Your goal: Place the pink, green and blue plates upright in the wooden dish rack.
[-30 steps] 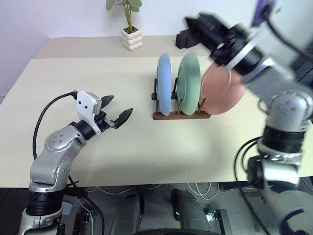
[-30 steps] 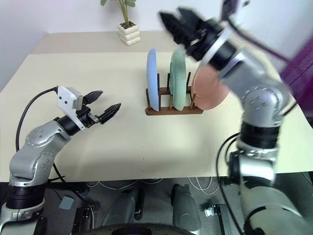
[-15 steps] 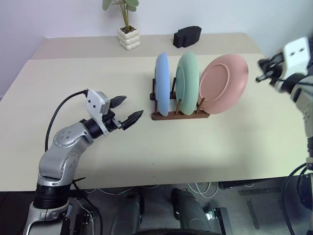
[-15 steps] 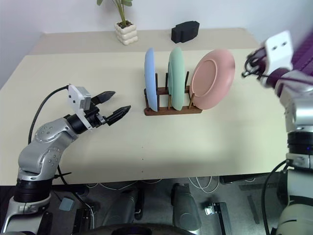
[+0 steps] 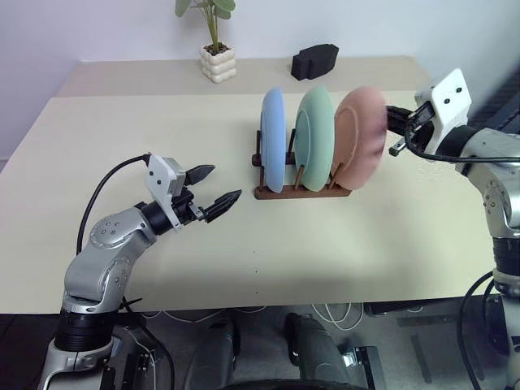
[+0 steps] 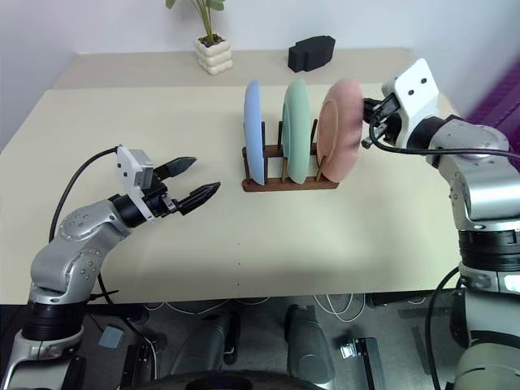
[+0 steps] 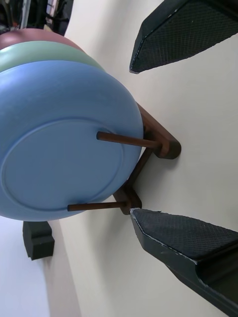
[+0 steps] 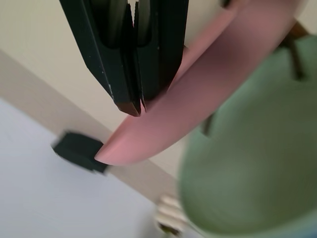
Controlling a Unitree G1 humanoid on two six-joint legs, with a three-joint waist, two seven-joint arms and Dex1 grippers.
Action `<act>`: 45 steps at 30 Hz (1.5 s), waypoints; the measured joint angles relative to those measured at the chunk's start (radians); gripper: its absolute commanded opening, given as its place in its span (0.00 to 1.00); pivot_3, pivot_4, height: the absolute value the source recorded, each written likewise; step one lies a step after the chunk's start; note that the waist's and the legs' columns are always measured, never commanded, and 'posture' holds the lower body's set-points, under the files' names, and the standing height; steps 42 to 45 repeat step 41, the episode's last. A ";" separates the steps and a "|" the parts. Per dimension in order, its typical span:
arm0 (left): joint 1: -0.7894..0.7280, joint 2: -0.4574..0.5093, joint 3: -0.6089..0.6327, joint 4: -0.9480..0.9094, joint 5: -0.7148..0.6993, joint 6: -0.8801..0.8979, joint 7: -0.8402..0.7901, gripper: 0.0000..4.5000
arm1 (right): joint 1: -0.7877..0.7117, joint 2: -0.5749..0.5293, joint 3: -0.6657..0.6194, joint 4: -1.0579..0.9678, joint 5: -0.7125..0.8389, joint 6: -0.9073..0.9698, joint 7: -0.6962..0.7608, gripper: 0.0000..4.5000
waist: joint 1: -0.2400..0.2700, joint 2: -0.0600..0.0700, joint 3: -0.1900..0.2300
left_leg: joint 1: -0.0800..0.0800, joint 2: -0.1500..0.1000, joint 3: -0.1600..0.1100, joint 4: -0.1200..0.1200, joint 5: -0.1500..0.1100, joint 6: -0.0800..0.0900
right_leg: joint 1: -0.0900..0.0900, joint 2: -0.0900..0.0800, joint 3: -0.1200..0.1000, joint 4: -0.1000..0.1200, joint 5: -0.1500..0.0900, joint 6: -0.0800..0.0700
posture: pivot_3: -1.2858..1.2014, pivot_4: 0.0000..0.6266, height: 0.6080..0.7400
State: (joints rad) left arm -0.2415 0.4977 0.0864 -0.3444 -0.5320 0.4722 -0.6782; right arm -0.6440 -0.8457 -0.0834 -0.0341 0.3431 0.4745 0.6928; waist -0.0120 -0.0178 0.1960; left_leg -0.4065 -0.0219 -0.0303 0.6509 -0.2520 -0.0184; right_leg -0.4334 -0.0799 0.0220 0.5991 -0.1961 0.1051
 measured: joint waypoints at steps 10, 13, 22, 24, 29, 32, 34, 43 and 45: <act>-0.015 -0.032 -0.004 0.047 0.087 -0.052 0.080 1.00 | 0.045 0.040 -0.080 0.162 -0.045 -0.098 -0.037 0.01 | 0.004 -0.002 -0.001 | 0.002 -0.001 -0.001 0.000 0.000 0.000 | 0.003 0.000 -0.001 -0.001 0.000 0.000 | 0.52 0.24 0.96; -0.044 -0.042 0.015 0.161 0.164 -0.095 0.168 1.00 | 0.139 0.103 -0.133 0.276 -0.044 -0.196 -0.047 0.01 | 0.002 -0.002 -0.001 | 0.004 -0.001 -0.001 0.000 0.000 0.000 | 0.005 0.000 -0.001 -0.001 0.000 0.000 | 0.52 0.24 0.96; -0.021 -0.078 0.108 0.355 0.263 -0.215 0.327 1.00 | 0.247 0.194 -0.173 0.444 -0.059 -0.391 -0.089 0.01 | -0.005 -0.001 -0.001 | 0.008 -0.001 0.000 -0.001 0.000 0.000 | 0.007 0.000 0.000 0.001 0.001 0.001 | 0.52 0.24 0.96; 0.003 -0.077 0.124 0.358 0.266 -0.225 0.329 1.00 | 0.237 0.202 -0.173 0.482 -0.063 -0.408 -0.095 0.01 | -0.003 -0.001 -0.001 | 0.008 -0.001 0.001 -0.001 0.000 0.000 | 0.007 0.000 0.000 0.001 0.001 0.001 | 0.52 0.24 0.96; 0.038 -0.078 0.134 0.360 0.261 -0.225 0.322 1.00 | 0.194 0.219 -0.173 0.595 -0.062 -0.473 -0.066 0.01 | -0.001 -0.001 -0.001 | 0.008 -0.001 0.001 -0.001 0.000 0.000 | 0.007 0.000 0.000 0.000 0.001 0.001 | 0.52 0.24 0.96; 0.076 -0.071 0.132 0.313 0.235 -0.222 0.271 1.00 | 0.188 0.216 -0.175 0.606 -0.042 -0.487 -0.005 0.01 | -0.001 -0.001 -0.001 | 0.009 0.000 0.001 -0.002 0.000 0.000 | 0.007 -0.001 0.000 0.000 0.001 0.001 | 0.52 0.24 0.96; 0.113 -0.063 0.131 0.273 0.213 -0.216 0.230 1.00 | 0.193 0.205 -0.182 0.610 -0.028 -0.487 0.038 0.01 | -0.001 -0.001 -0.001 | 0.009 0.000 0.001 -0.002 0.000 0.000 | 0.007 -0.001 0.000 0.000 0.001 0.001 | 0.52 0.24 0.96; 0.141 -0.028 0.162 0.263 0.172 -0.198 0.177 1.00 | 0.203 0.139 -0.250 0.626 -0.002 -0.487 0.080 0.01 | -0.001 -0.001 -0.001 | 0.011 0.000 0.001 -0.002 0.000 0.000 | 0.010 0.000 0.000 0.000 -0.001 -0.002 | 0.52 0.24 0.96; 0.141 -0.028 0.162 0.263 0.172 -0.198 0.177 1.00 | 0.203 0.139 -0.250 0.626 -0.002 -0.487 0.080 0.01 | -0.001 -0.001 -0.001 | 0.011 0.000 0.001 -0.002 0.000 0.000 | 0.010 0.000 0.000 0.000 -0.001 -0.002 | 0.52 0.24 0.96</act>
